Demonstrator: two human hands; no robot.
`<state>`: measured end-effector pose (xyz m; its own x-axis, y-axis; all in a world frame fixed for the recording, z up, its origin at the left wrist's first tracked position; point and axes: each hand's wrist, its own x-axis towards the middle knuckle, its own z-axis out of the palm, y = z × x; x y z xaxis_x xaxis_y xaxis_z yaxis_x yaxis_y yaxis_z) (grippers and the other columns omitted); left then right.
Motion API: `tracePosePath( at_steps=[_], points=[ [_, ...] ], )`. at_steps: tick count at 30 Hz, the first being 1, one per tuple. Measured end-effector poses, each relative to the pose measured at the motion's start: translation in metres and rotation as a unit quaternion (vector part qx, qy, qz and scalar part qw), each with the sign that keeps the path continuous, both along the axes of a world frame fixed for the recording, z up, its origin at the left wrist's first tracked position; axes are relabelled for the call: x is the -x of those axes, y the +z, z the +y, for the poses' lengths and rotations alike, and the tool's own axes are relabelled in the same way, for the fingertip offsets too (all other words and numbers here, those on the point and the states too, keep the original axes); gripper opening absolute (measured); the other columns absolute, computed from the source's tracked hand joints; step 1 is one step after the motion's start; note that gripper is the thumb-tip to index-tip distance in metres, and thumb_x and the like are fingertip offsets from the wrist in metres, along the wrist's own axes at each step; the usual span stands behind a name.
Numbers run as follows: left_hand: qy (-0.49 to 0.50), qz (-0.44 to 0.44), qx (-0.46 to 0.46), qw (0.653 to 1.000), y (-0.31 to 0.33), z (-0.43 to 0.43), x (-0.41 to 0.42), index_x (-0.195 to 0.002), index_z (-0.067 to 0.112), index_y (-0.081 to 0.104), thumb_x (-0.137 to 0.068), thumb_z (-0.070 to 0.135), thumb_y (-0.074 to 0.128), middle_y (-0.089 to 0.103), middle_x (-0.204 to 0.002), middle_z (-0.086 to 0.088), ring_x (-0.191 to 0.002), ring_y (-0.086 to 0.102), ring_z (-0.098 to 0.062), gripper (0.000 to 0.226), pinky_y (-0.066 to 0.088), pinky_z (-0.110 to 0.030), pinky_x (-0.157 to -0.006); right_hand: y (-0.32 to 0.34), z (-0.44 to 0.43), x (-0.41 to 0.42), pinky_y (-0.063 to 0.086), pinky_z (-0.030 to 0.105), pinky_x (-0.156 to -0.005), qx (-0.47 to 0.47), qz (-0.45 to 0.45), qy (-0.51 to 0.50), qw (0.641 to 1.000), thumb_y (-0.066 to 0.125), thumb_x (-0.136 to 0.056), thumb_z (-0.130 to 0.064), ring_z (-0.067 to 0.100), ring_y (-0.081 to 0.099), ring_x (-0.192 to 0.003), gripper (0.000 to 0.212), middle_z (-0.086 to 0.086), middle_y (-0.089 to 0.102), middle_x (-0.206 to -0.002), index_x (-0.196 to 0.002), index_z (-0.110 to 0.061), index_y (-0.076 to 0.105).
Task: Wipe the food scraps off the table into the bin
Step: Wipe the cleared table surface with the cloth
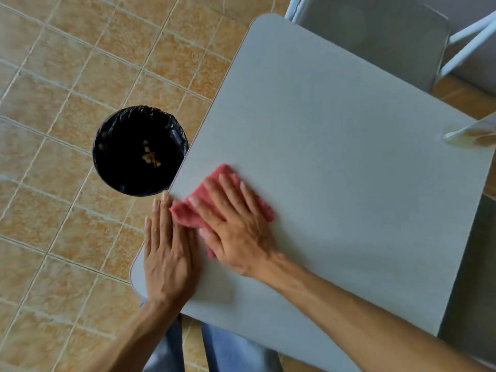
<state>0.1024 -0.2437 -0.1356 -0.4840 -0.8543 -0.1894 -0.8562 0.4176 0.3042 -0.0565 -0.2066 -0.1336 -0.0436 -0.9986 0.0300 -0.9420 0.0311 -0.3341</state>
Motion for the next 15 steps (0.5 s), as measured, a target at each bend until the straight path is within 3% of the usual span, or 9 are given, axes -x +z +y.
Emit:
tracePosePath(
  at_steps=[2, 3, 6, 9, 10, 11, 12, 14, 15],
  points=[
    [-0.013, 0.0, 0.001, 1.0, 0.001, -0.002, -0.001, -0.155, 0.001, 0.013, -0.101, 0.029, 0.031, 0.006, -0.165, -0.014, -0.153, 0.002, -0.027, 0.064, 0.005, -0.041, -0.125, 0.001, 0.012, 0.018, 0.017, 0.054, -0.126, -0.004, 0.018, 0.107, 0.994, 0.044, -0.104, -0.039, 0.03, 0.017, -0.157, 0.053, 0.007, 0.03, -0.166, -0.156, -0.025, 0.039],
    [-0.012, 0.001, -0.001, 1.0, 0.002, -0.003, 0.0, -0.155, 0.002, 0.013, -0.101, 0.028, 0.031, 0.005, -0.165, -0.013, -0.153, 0.001, -0.026, 0.063, 0.005, -0.04, -0.125, 0.0, 0.016, 0.036, 0.018, 0.053, -0.126, -0.004, 0.035, 0.096, 0.995, 0.044, -0.104, -0.039, 0.029, 0.019, -0.157, 0.053, 0.006, 0.031, -0.166, -0.155, -0.026, 0.04],
    [0.002, 0.011, 0.0, 1.0, 0.005, -0.002, 0.004, -0.155, 0.002, 0.013, -0.102, 0.026, 0.03, 0.005, -0.165, -0.013, -0.153, -0.001, -0.025, 0.061, 0.004, -0.041, -0.125, -0.005, 0.035, 0.092, 0.024, 0.055, -0.123, 0.003, 0.074, -0.135, 0.988, 0.041, -0.105, -0.037, 0.032, 0.025, -0.154, 0.052, 0.009, 0.035, -0.164, -0.154, -0.02, 0.043],
    [0.018, 0.017, -0.001, 1.0, 0.004, 0.002, 0.007, -0.155, 0.002, 0.012, -0.102, 0.026, 0.027, 0.005, -0.165, -0.012, -0.153, -0.001, -0.025, 0.06, 0.005, -0.043, -0.125, -0.008, 0.051, 0.106, 0.027, 0.057, -0.12, 0.011, 0.089, -0.411, 0.907, 0.039, -0.105, -0.036, 0.039, 0.028, -0.152, 0.052, 0.015, 0.037, -0.162, -0.153, -0.015, 0.045],
    [0.024, 0.019, 0.0, 1.0, 0.003, 0.002, 0.007, -0.155, 0.002, 0.013, -0.102, 0.026, 0.026, 0.005, -0.165, -0.013, -0.153, 0.0, -0.025, 0.06, 0.006, -0.045, -0.124, -0.008, 0.049, 0.091, 0.028, 0.059, -0.12, 0.014, 0.092, -0.462, 0.882, 0.04, -0.104, -0.036, 0.042, 0.028, -0.151, 0.053, 0.018, 0.037, -0.161, -0.152, -0.013, 0.045],
    [0.027, 0.02, 0.001, 0.999, 0.001, 0.003, 0.007, -0.155, 0.002, 0.013, -0.102, 0.026, 0.025, 0.006, -0.165, -0.013, -0.153, 0.0, -0.025, 0.059, 0.007, -0.046, -0.124, -0.007, 0.044, 0.071, 0.027, 0.06, -0.12, 0.014, 0.083, -0.467, 0.88, 0.042, -0.104, -0.035, 0.044, 0.026, -0.152, 0.054, 0.019, 0.036, -0.161, -0.152, -0.012, 0.044],
    [0.027, 0.02, 0.002, 0.999, -0.001, 0.002, 0.006, -0.155, 0.002, 0.013, -0.102, 0.026, 0.025, 0.006, -0.165, -0.013, -0.153, 0.0, -0.026, 0.059, 0.008, -0.047, -0.124, -0.003, 0.041, 0.046, 0.026, 0.06, -0.121, 0.006, 0.065, -0.411, 0.91, 0.043, -0.103, -0.035, 0.043, 0.024, -0.153, 0.055, 0.019, 0.034, -0.162, -0.153, -0.012, 0.043],
    [0.018, 0.023, 0.0, 1.0, -0.002, 0.001, 0.004, -0.155, 0.001, 0.013, -0.102, 0.029, 0.025, 0.006, -0.165, -0.014, -0.153, 0.0, -0.026, 0.061, 0.01, -0.048, -0.123, 0.003, 0.049, -0.002, 0.024, 0.059, -0.122, 0.0, 0.024, -0.15, 0.988, 0.047, -0.103, -0.033, 0.039, 0.022, -0.154, 0.055, 0.015, 0.034, -0.163, -0.154, -0.015, 0.042],
    [0.008, 0.025, -0.002, 1.0, -0.001, 0.0, 0.003, -0.155, 0.0, 0.013, -0.101, 0.03, 0.027, 0.005, -0.165, -0.014, -0.153, 0.0, -0.026, 0.063, 0.01, -0.048, -0.123, 0.006, 0.058, -0.014, 0.024, 0.056, -0.123, -0.002, 0.018, -0.025, 1.0, 0.048, -0.103, -0.031, 0.035, 0.023, -0.155, 0.054, 0.012, 0.036, -0.163, -0.154, -0.015, 0.042]
  ],
)
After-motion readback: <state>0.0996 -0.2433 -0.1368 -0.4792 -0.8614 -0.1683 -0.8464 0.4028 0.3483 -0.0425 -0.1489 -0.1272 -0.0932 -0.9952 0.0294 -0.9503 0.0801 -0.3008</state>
